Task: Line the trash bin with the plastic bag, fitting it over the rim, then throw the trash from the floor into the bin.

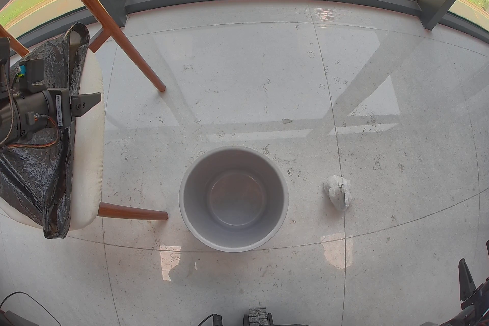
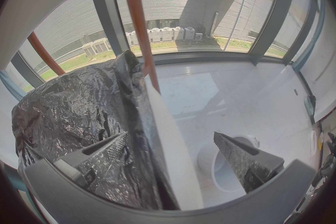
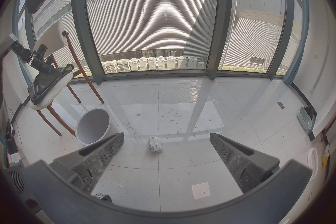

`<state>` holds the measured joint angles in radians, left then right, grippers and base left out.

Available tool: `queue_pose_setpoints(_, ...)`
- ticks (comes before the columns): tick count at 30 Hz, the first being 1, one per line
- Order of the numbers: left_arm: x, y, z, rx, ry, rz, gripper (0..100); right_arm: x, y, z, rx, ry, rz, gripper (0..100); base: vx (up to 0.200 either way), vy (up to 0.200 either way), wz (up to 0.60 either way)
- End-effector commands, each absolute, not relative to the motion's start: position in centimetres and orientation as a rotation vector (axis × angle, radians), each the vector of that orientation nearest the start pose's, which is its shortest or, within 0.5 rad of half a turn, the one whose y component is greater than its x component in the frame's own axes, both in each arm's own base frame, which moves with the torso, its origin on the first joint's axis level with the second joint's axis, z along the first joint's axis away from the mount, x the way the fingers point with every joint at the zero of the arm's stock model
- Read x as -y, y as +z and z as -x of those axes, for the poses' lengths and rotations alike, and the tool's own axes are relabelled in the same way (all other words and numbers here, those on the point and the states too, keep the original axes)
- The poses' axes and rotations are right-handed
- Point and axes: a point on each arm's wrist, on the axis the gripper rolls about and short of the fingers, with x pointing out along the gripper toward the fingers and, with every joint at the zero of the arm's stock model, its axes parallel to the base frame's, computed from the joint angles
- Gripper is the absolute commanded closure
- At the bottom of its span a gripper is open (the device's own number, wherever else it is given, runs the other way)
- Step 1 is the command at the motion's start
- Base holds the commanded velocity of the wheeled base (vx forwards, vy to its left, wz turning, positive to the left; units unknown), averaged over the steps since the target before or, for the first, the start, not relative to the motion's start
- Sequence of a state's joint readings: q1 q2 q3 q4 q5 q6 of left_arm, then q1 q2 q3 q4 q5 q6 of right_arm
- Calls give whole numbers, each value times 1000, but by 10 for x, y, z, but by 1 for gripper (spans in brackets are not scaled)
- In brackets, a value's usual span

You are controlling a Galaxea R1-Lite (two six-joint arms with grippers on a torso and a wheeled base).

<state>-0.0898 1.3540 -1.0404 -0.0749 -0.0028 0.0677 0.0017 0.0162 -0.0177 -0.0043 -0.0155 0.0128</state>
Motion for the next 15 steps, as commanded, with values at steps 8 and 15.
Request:
queue_pose_setpoints(8, 12, 279, -241, -269, -57, -89, 0, 0, 76, 22, -1, -14, -12, 0, 0, 0, 0)
queue_pose_setpoints(15, 11, 278, -243, -273, -50, -91, 0, 0, 76, 22, -1, -14, -14, 0, 0, 0, 0)
